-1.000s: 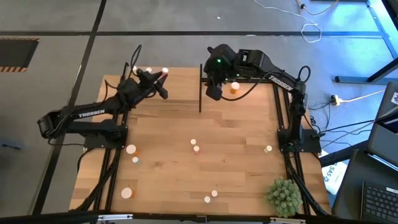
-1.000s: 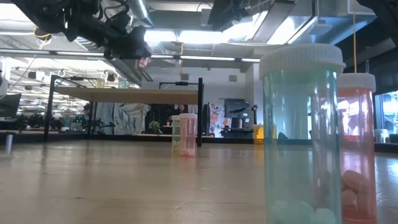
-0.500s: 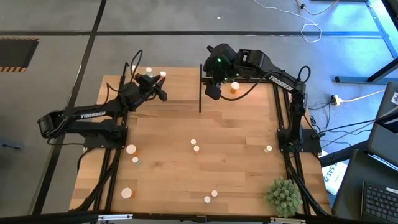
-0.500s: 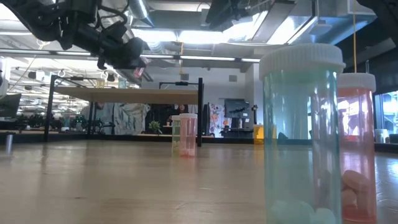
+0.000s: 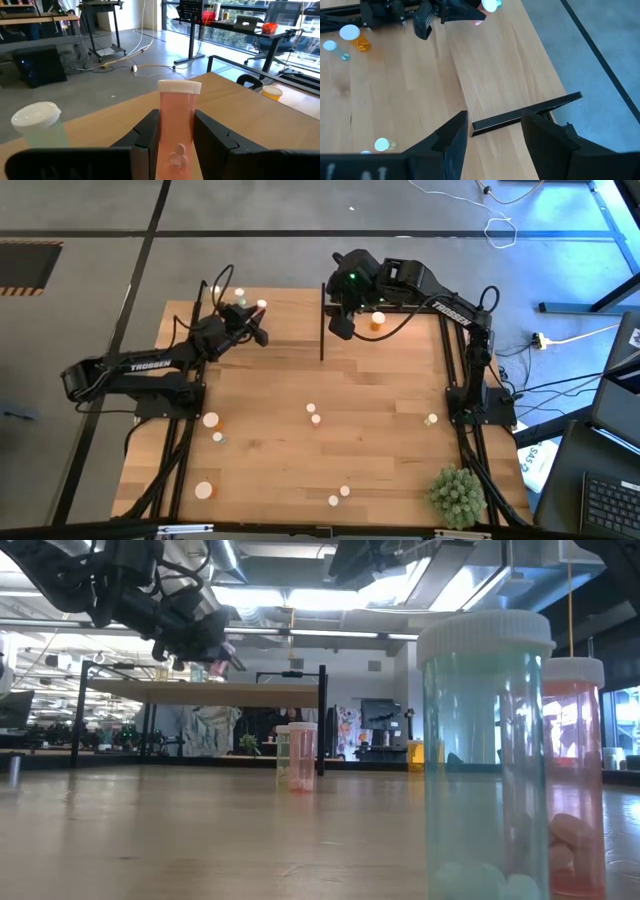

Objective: Pick and place medicine bottles onto shelf by color
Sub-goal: Put the top right small red pill bottle on the shelf

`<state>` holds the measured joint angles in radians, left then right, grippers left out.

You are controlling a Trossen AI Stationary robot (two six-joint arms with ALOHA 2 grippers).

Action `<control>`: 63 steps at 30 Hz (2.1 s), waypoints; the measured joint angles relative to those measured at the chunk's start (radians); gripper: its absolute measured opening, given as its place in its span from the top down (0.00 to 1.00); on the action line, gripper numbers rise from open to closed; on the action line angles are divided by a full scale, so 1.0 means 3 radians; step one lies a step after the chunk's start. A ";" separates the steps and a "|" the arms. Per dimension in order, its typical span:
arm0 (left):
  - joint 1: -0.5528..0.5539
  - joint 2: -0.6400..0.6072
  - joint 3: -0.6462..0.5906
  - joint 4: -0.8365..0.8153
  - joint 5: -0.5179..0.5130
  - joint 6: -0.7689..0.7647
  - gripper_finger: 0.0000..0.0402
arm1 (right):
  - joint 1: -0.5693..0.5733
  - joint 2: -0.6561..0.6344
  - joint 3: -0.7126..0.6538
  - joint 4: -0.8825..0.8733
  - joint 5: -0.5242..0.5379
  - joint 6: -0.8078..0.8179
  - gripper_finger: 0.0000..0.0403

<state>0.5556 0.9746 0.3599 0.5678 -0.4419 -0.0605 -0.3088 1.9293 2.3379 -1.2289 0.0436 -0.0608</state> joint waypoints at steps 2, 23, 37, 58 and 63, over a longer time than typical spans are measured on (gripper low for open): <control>0.0000 0.0043 0.0000 -0.0022 0.0000 -0.0001 0.77 | 0.0000 0.0000 0.0000 0.0000 0.0000 0.0000 0.54; 0.0000 0.0200 -0.0001 -0.0058 -0.0006 0.0034 0.77 | 0.0000 0.0001 0.0000 0.0017 0.0000 0.0014 0.54; 0.0000 0.0198 0.0000 -0.0148 -0.0010 0.0035 0.77 | 0.0000 0.0001 0.0000 0.0017 -0.0001 0.0013 0.54; 0.0001 0.0197 0.0001 -0.0214 -0.0008 0.0056 0.72 | -0.0001 0.0001 0.0000 0.0015 -0.0006 0.0012 0.54; 0.0001 0.0200 -0.0005 -0.0288 -0.0008 0.0060 0.68 | -0.0001 0.0001 0.0000 0.0015 -0.0006 0.0013 0.54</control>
<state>0.5560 1.0348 0.3584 0.4813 -0.4442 -0.0425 -0.3091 1.9297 2.3379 -1.2243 0.0418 -0.0570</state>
